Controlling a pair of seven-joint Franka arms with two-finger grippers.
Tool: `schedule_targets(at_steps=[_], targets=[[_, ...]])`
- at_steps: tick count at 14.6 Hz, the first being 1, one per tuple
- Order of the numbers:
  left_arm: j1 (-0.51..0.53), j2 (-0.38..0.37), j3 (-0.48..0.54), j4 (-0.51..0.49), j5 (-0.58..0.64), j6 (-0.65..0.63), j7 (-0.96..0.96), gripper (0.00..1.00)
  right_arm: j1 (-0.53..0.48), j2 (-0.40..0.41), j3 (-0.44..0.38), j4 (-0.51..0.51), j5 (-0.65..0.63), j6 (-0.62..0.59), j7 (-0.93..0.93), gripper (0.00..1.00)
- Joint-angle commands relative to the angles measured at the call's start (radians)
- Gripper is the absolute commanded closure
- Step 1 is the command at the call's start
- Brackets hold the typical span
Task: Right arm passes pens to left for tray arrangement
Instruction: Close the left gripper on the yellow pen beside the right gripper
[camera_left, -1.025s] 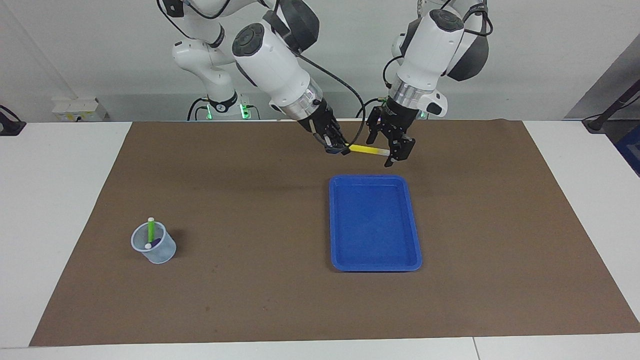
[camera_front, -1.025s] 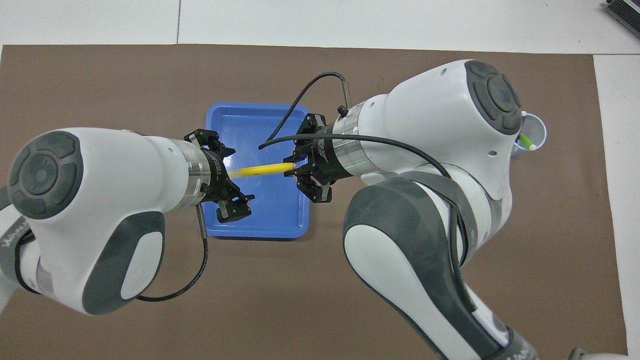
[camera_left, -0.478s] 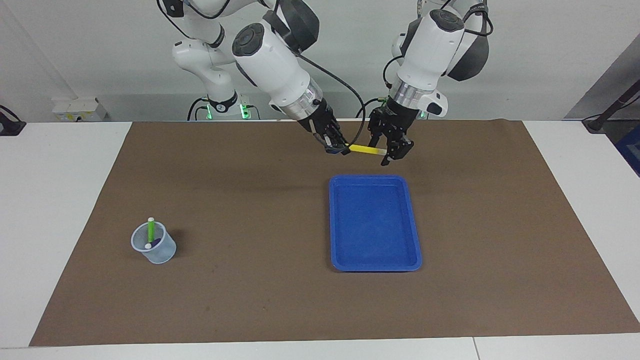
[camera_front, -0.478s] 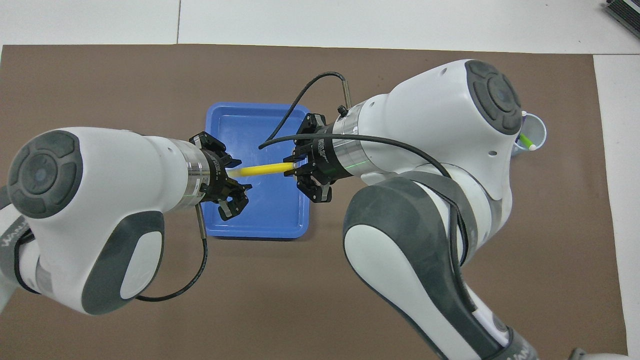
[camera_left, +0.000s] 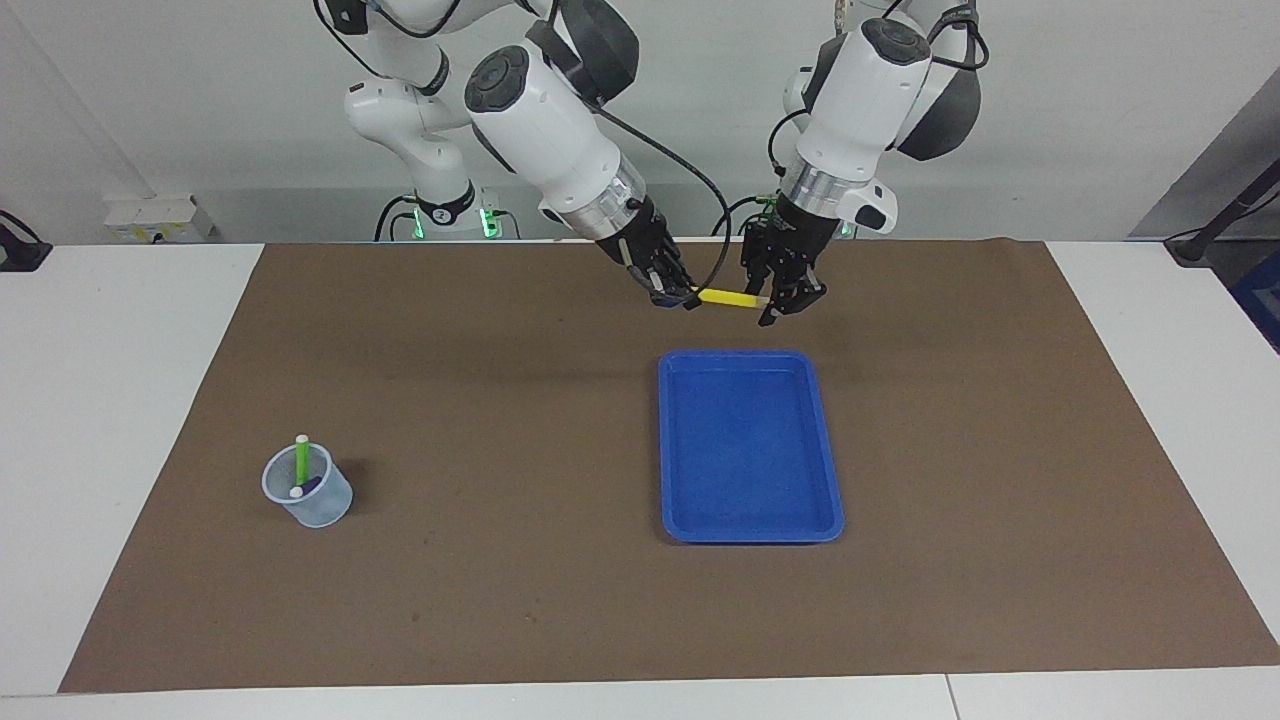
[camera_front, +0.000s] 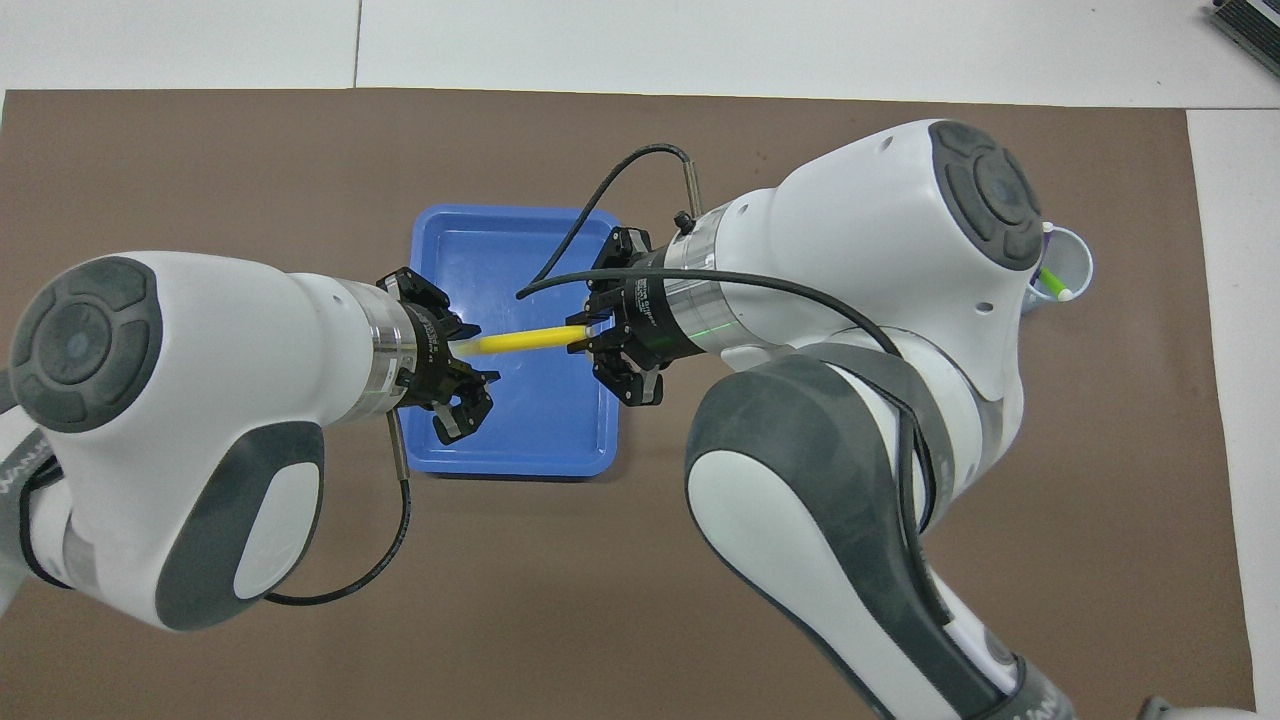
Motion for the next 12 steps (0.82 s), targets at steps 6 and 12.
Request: schedule_targets(at_steps=[6, 12], targets=[[-0.001, -0.036, 0.009, 0.034, 0.009, -0.091, 0.023, 0.62, -0.008, -0.012, 0.006, -0.007, 0.019, 0.006, 0.011, 1.00], [-0.003, -0.037, 0.007, 0.029, 0.043, -0.091, 0.023, 0.58, -0.008, -0.012, 0.006, -0.008, 0.019, 0.006, 0.011, 1.00]])
